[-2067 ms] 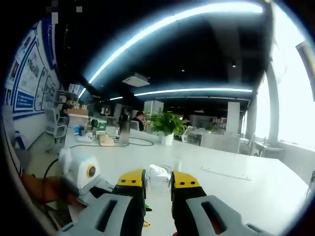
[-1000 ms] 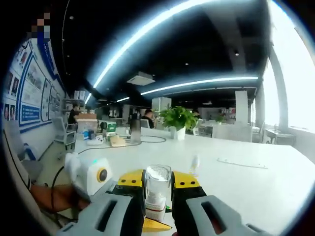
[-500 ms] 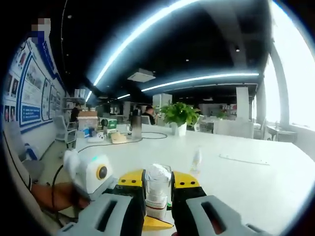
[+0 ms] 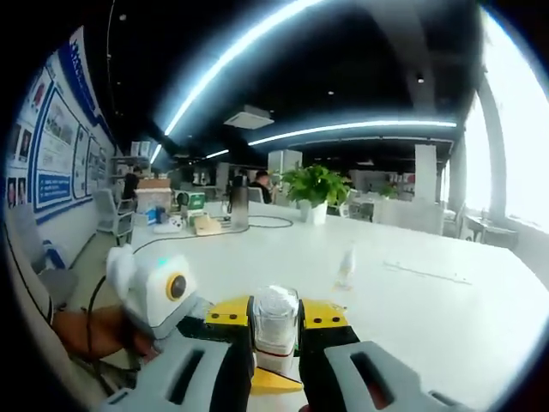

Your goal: Clamp pump bottle remove cover press pump head put on cover

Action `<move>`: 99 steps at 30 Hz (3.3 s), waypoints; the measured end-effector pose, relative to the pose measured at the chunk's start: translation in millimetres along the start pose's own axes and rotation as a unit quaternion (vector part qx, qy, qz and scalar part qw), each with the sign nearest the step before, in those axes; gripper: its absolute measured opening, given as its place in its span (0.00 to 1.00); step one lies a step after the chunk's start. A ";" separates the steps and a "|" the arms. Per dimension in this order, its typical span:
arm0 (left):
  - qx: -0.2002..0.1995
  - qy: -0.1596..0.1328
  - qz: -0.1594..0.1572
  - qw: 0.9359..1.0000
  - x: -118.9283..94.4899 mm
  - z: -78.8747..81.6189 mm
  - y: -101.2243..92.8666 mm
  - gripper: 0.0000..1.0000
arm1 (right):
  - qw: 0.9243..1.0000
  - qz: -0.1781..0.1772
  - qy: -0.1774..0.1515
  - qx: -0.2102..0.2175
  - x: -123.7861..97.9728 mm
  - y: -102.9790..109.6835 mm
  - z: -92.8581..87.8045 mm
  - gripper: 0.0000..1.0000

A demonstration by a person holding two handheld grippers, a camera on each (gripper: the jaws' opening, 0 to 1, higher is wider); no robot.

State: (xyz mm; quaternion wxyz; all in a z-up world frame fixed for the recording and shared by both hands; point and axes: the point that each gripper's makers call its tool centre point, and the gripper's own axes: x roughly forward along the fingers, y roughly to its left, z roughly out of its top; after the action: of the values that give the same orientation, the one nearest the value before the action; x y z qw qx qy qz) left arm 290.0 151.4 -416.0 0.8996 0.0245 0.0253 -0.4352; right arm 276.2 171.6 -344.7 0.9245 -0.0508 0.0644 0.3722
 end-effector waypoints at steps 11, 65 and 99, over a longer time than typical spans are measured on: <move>0.000 0.000 0.001 1.000 -0.8 0.2 -1.0 0.14 | 1.000 0.004 0.010 0.006 0.8 0.3 -0.7 0.15; -0.009 0.002 0.007 1.000 -0.7 -0.1 0.9 0.14 | 0.996 -0.090 0.006 0.005 2.1 -2.3 -2.2 0.14; -0.011 0.002 0.007 1.000 -0.4 -0.9 1.4 0.14 | 0.997 -0.057 -0.053 0.011 -20.6 -11.1 28.6 0.19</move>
State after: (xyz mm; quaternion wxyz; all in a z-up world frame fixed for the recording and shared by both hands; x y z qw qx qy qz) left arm 290.9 152.7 -416.9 0.9028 0.0158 0.0316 -0.4286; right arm 271.5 153.7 -312.8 0.9469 -0.0248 0.0162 0.3203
